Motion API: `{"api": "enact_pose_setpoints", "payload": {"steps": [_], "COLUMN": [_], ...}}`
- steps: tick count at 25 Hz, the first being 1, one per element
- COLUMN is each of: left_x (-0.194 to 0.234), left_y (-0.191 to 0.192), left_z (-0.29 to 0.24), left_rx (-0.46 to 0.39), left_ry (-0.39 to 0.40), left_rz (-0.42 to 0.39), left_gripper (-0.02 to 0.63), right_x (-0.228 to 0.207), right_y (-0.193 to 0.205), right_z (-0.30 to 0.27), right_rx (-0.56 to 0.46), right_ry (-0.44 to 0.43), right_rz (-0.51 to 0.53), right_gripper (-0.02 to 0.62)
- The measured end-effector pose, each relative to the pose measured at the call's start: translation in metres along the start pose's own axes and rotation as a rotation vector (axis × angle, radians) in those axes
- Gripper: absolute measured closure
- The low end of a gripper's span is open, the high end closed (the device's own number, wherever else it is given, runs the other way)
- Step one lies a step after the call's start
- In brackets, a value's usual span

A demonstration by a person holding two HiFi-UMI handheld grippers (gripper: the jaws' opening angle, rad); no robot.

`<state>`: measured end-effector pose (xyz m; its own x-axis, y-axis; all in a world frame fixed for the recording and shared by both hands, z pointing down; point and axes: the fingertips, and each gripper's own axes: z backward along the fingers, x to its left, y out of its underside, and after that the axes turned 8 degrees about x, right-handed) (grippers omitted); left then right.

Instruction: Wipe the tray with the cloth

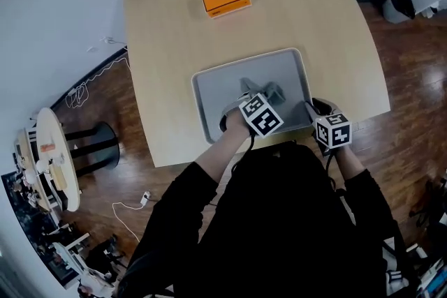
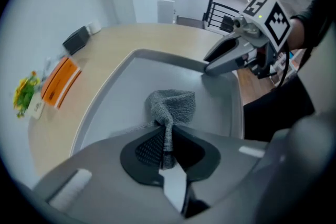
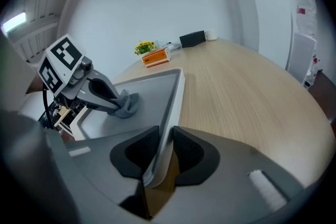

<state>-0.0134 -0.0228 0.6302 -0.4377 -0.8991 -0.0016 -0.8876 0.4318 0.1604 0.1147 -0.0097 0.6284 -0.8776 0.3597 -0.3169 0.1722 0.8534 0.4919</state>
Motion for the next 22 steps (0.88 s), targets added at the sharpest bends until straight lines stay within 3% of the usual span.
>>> {"api": "enact_pose_setpoints", "payload": {"steps": [5,8,10,16,22], "left_x": [-0.033,-0.039,-0.039,-0.027,0.013], "left_y": [-0.084,-0.101,-0.099,-0.032,0.104], "left_z": [-0.015,-0.017,-0.015,-0.002,0.016], "left_rx": [0.021,0.017,0.001,-0.005,0.08], "left_ry": [-0.008,-0.019,-0.018,-0.008,-0.092], "left_rz": [-0.22,-0.258,-0.24,-0.107,0.077], "left_gripper": [0.6,0.6,0.6,0.6,0.6], "right_x": [-0.001,-0.001,-0.001,0.005,0.001], "right_y": [0.0,0.0,0.004,0.03,0.033], "right_z": [0.001,0.002,0.005,0.023,0.024], "right_rx": [-0.003,0.006,0.035,0.142,0.163], "right_ry": [-0.012,-0.009,0.0,-0.007,-0.012], "right_rz": [0.0,0.001,0.002,-0.01,-0.011], "right_gripper": [0.506,0.506,0.509,0.511,0.512]}}
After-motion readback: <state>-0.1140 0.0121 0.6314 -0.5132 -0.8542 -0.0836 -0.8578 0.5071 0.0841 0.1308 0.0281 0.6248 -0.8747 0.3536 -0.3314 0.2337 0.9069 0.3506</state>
